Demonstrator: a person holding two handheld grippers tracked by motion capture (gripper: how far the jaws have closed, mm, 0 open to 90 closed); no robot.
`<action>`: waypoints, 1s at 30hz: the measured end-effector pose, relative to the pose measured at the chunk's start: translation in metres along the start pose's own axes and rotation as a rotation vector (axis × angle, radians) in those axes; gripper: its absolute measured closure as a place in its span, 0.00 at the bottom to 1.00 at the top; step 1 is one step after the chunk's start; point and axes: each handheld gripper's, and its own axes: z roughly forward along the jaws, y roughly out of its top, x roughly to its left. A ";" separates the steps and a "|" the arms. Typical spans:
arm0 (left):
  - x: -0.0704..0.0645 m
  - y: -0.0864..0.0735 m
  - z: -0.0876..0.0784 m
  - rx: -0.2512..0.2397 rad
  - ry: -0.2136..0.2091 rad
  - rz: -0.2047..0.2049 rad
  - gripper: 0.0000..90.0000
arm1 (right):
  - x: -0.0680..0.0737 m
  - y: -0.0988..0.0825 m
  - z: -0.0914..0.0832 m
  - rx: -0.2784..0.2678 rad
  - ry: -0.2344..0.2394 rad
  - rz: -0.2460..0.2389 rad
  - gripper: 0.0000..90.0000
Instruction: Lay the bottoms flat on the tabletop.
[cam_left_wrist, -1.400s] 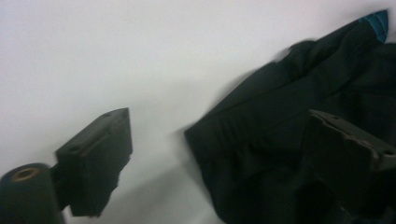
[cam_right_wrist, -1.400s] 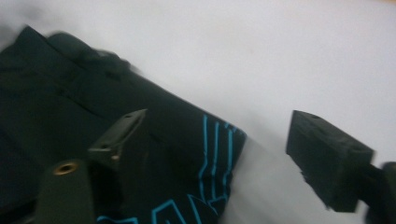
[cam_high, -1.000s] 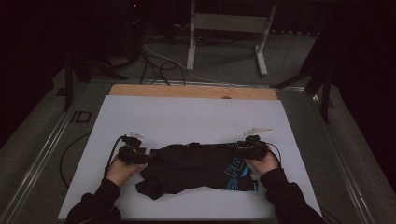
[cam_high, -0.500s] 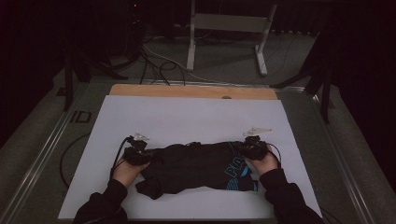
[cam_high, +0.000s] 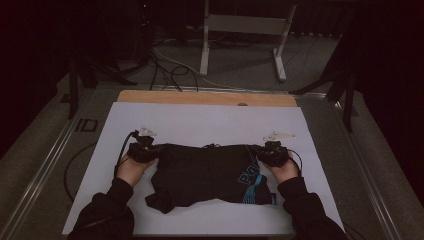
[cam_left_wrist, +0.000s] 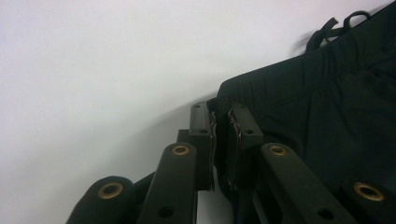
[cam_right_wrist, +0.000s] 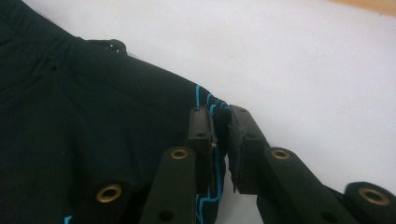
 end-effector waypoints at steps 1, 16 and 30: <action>0.001 0.004 0.001 -0.007 0.004 0.008 0.92 | -0.001 0.003 0.002 0.000 -0.009 0.003 0.90; 0.021 0.044 0.019 -0.050 0.019 0.032 0.91 | -0.025 0.035 0.012 -0.050 -0.060 0.040 0.90; 0.040 0.067 0.046 -0.116 0.048 0.007 0.91 | -0.042 0.063 0.036 -0.037 -0.128 0.081 0.90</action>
